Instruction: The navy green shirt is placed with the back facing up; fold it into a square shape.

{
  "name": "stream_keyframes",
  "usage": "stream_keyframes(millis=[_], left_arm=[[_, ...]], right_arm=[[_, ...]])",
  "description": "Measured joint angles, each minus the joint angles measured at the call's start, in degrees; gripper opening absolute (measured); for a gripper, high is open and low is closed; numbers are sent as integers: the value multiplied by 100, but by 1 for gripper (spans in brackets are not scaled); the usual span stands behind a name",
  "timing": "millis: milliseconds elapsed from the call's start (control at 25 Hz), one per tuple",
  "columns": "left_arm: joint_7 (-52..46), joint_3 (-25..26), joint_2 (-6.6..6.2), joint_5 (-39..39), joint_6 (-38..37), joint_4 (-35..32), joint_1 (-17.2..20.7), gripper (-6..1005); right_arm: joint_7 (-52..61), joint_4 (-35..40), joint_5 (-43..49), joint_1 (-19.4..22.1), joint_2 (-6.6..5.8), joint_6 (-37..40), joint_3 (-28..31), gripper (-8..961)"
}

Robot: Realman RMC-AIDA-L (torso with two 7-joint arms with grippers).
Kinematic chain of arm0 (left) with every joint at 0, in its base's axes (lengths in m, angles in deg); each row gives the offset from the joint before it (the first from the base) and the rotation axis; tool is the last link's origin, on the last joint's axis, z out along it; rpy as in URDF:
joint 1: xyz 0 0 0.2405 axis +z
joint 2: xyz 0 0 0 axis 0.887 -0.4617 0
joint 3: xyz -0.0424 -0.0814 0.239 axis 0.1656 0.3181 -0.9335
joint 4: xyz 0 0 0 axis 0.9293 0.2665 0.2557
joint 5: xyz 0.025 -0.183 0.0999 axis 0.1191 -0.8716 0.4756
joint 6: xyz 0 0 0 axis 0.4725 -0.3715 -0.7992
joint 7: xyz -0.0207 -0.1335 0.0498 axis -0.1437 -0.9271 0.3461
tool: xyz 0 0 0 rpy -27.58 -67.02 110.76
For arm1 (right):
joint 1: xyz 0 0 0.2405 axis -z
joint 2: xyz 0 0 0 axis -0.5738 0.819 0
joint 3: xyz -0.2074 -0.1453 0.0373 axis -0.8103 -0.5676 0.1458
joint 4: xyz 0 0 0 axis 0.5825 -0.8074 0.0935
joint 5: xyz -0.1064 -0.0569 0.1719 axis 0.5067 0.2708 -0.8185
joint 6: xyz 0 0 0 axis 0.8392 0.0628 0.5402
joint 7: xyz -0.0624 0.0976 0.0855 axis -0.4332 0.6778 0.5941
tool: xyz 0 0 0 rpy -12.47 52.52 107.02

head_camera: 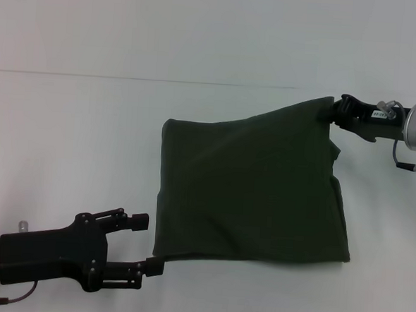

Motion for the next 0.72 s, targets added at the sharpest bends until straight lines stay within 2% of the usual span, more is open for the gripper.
stream_keyframes(millis=[680,720], left_arm=[[-36,-40,2,7,10,53,-24,888],[-37,-40,2,7,10,53,-24,888]], right_arm=[[-139,-40,-10,45,93,-461,-1,13],[-156,-40,-9,61,93,-471,8,38]])
